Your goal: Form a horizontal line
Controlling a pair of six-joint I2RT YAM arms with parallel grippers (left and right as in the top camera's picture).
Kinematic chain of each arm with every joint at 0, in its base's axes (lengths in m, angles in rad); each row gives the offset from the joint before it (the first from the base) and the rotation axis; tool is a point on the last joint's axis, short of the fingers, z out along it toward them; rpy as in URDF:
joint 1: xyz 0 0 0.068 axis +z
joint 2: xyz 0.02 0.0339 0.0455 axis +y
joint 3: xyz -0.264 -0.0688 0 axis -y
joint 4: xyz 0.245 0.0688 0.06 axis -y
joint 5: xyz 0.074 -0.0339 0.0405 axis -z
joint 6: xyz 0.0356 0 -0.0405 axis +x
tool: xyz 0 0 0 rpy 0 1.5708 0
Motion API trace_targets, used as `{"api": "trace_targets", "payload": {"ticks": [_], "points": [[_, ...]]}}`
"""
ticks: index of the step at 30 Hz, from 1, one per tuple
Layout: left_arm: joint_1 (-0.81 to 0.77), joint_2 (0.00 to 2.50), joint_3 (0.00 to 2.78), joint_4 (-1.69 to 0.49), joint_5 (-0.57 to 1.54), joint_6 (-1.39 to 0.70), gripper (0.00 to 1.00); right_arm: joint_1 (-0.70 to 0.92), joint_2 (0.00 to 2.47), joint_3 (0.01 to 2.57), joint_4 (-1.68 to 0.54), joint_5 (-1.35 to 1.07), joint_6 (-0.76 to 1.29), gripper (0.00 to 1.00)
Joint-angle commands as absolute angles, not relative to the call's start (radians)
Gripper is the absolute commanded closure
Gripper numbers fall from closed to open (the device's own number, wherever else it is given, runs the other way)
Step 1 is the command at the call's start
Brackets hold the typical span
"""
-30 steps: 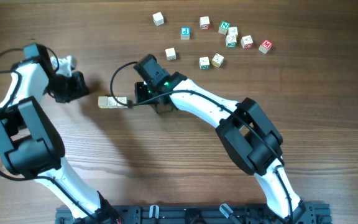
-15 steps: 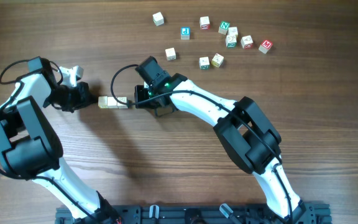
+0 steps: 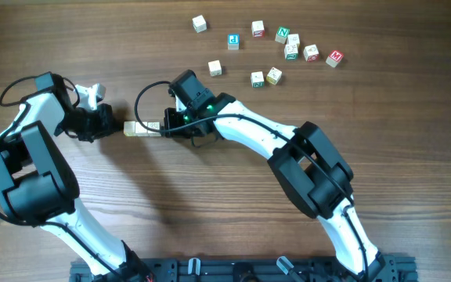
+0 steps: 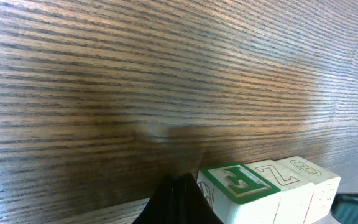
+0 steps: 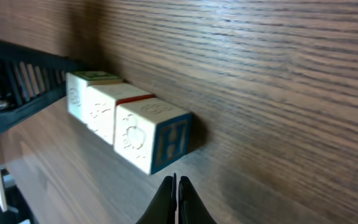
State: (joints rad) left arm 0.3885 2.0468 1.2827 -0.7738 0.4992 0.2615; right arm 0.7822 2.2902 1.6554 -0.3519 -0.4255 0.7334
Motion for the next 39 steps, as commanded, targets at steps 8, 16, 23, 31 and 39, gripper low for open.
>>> {"api": "trace_targets", "payload": {"ticks": [8,16,23,31,39], "points": [[0.39,2.059,1.266,-0.799,0.497,0.285,0.96,0.796,2.353,1.647,-0.276,-0.442,0.763,0.96],[0.39,2.059,1.266,-0.809,0.497,0.285,0.96,0.808,2.353,1.647,-0.248,-0.447,0.759,0.95],[0.39,2.059,1.266,-0.808,0.49,0.285,0.96,0.809,2.353,1.647,-0.246,-0.442,0.739,0.95],[0.391,2.059,1.266,-0.8,0.397,0.284,0.96,0.799,2.353,1.647,-0.322,-0.383,0.733,0.95],[0.432,2.059,1.267,-0.747,0.308,0.207,0.96,0.723,2.271,1.651,-0.473,-0.247,0.689,0.95]]}}
